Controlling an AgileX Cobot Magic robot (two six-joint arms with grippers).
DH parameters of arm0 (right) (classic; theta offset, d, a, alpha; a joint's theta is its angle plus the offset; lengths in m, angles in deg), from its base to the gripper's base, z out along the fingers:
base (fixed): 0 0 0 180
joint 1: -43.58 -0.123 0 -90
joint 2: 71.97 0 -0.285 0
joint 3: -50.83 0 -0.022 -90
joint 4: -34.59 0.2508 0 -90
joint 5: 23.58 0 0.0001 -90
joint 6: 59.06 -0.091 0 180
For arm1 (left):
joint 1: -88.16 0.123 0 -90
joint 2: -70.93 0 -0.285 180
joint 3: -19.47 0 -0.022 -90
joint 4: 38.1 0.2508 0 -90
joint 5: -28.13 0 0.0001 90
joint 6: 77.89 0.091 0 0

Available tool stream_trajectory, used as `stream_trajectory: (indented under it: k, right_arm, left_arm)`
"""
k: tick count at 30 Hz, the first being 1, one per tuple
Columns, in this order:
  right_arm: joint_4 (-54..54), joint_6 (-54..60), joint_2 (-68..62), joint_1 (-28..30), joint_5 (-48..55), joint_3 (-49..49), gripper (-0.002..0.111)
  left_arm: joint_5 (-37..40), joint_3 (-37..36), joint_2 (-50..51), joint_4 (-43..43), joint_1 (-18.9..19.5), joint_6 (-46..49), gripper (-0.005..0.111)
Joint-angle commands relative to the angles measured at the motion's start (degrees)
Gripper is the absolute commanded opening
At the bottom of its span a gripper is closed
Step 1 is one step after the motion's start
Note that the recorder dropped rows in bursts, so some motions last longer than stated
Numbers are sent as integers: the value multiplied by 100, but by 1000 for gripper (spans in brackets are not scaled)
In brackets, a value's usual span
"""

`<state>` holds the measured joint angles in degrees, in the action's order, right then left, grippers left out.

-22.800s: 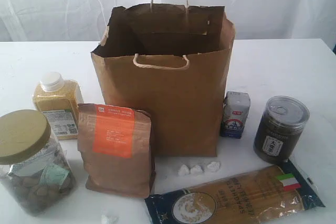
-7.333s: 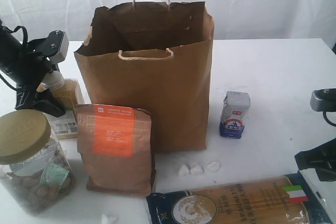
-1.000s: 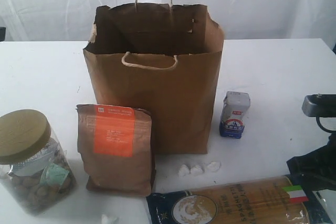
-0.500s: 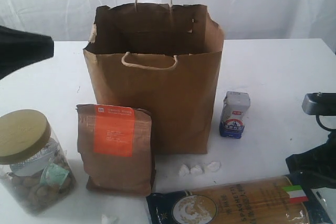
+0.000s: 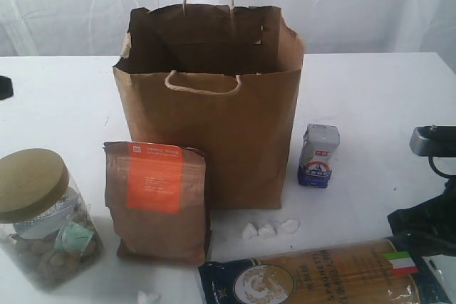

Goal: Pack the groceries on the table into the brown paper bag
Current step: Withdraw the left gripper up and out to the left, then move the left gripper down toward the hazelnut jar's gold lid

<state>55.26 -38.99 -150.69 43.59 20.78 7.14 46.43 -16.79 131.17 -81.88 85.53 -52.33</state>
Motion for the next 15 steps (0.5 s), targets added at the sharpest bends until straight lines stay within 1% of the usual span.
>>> stream_trajectory:
  k: [1, 4, 7, 9, 10, 11, 12, 13, 14, 15]
  right_arm:
    - [30, 73, 43, 48, 34, -29, 0]
    - [30, 73, 43, 48, 34, -29, 0]
    - [30, 73, 43, 48, 24, -29, 0]
    - [30, 73, 43, 48, 24, -29, 0]
    - [30, 73, 43, 48, 24, -29, 0]
    - [30, 73, 43, 48, 24, -29, 0]
    - [30, 73, 43, 48, 24, -29, 0]
    - [30, 73, 43, 48, 24, -29, 0]
    - [30, 73, 43, 48, 24, -29, 0]
    - [30, 73, 43, 48, 24, -29, 0]
  left_arm:
    - [-386, 303, 37, 20, 19, 150, 0]
    - [416, 850, 255, 20, 19, 646, 0]
    - [1303, 1629, 759, 145, 19, 570, 0]
    - [1970, 2179, 1245, 617, 19, 303, 0]
    - [2423, 2408, 1461, 953, 19, 120, 0]
    - [2963, 2753, 1794, 1522, 19, -161, 0]
    - [3564, 2974, 2007, 1882, 19, -301, 0]
    - [4042, 3176, 2253, 2169, 19, -379, 0]
    - [4724, 3433, 2459, 2454, 19, -383, 0]
    - [5118, 3579, 2630, 2557, 19, -383, 0]
